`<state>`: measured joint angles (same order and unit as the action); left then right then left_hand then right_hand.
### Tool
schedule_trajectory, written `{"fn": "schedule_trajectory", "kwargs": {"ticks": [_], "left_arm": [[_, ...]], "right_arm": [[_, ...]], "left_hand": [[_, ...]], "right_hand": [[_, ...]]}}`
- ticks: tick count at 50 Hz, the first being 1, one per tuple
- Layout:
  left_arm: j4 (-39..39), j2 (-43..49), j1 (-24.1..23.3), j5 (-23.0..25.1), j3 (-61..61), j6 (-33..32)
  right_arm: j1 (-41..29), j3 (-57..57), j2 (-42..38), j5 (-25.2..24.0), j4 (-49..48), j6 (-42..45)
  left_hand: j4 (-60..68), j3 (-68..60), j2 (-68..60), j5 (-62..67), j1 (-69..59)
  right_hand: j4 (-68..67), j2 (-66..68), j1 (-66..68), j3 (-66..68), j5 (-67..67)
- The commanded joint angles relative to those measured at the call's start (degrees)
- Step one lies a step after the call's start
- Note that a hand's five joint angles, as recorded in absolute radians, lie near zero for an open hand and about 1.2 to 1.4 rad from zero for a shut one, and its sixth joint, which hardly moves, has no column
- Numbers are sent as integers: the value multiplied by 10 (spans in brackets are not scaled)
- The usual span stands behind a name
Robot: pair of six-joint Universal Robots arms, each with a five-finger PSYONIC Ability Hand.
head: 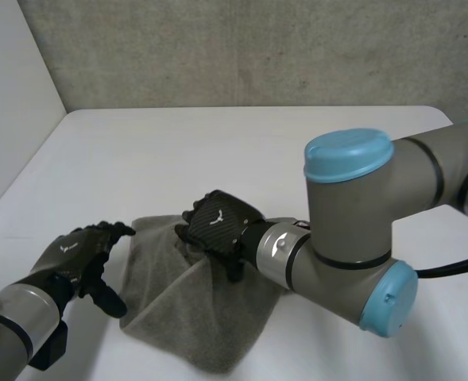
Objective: Fold the towel.
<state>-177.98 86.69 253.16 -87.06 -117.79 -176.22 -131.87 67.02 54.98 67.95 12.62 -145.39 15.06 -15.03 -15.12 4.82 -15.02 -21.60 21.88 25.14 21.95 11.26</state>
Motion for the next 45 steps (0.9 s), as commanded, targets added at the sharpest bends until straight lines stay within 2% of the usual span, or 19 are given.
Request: {"fn": "schedule_trajectory", "kwargs": {"ticks": [1, 6, 11, 19, 27, 32, 34, 35, 36, 41, 43, 45], "left_arm": [[-3, 0, 17, 0, -29, -4], [-4, 1, 56, 34, -43, -40], [-9, 2, 117, 122, -57, -83], [-13, 12, 139, 184, -53, -85], [-28, 33, 151, 192, -43, -86], [-40, 45, 151, 198, -41, -86], [-40, 47, 151, 199, -41, -87], [-40, 48, 150, 199, -40, -87], [-40, 48, 150, 199, -40, -87], [-40, 47, 150, 205, -34, -86], [-40, 47, 149, 219, -30, -86], [-40, 46, 148, 230, -26, -86]], "right_arm": [[-9, 5, -17, -1, 4, -9], [-8, 9, -9, -5, 3, -44], [-8, 13, -2, -16, 3, -88], [-8, 35, 0, -30, 3, -99], [-4, 51, 0, -30, 3, -96], [-3, 53, -3, -29, -1, -94], [-2, 53, -8, -27, -4, -92], [-2, 53, -8, -27, -4, -92], [-2, 51, -9, -23, -9, -92], [0, 43, 1, -6, -45, -103], [4, 40, 10, 10, -59, -112], [35, 42, 42, 51, -90, -159]], "left_hand": [[34, -34, -33, 36, -34], [32, -33, -32, 35, -33], [31, -31, -30, 33, -31], [31, -31, -30, 33, -31], [31, -31, -30, 33, -31], [31, -31, -30, 33, -31], [31, -31, -30, 33, -31], [31, -31, -30, 33, -31], [31, -31, -30, 33, -31], [29, -29, -28, 31, -29], [29, -29, -28, 31, -29], [29, -29, -28, 31, -29]], "right_hand": [[-145, 142, 110, 142, 149], [-213, 210, 177, 209, 216], [-262, 259, 226, 258, 265], [-265, 262, 230, 262, 268], [-243, 240, 208, 240, 247], [-277, 274, 241, 273, 280], [-425, 423, 390, 422, 429], [-426, 424, 391, 423, 430], [-561, 559, 526, 558, 565], [-584, 581, 549, 581, 587], [-584, 581, 549, 581, 587], [-584, 581, 549, 581, 587]]}}
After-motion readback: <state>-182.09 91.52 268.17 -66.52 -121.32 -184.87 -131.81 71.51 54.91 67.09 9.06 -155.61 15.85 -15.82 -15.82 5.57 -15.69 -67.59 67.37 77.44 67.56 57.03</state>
